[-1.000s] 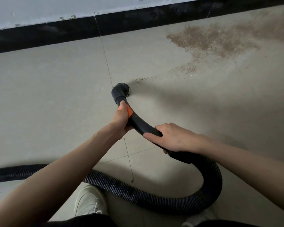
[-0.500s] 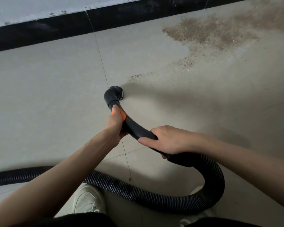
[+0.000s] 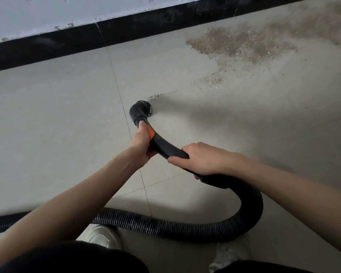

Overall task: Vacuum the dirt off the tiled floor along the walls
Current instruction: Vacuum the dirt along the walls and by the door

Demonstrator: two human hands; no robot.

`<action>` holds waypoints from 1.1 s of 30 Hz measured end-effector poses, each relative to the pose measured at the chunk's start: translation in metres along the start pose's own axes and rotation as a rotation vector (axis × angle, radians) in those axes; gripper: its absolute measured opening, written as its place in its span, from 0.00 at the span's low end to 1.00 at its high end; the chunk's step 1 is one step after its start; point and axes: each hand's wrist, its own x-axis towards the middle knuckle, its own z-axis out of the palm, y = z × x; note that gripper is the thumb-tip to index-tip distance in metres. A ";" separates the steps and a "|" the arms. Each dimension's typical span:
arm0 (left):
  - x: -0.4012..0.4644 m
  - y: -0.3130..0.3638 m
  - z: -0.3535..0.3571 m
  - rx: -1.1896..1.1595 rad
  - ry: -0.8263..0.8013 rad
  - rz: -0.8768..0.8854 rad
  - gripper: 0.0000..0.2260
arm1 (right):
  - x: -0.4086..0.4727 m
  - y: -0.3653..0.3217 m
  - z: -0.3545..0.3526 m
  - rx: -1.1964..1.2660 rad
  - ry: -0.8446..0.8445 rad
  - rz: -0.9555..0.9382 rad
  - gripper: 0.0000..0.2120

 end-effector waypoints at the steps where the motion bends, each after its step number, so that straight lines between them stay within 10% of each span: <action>1: 0.002 0.002 0.003 0.007 -0.007 0.004 0.20 | 0.002 0.002 -0.002 -0.021 0.020 0.006 0.26; 33: 0.031 0.030 0.051 0.161 -0.234 0.002 0.21 | 0.016 0.013 -0.008 -0.086 0.209 0.194 0.23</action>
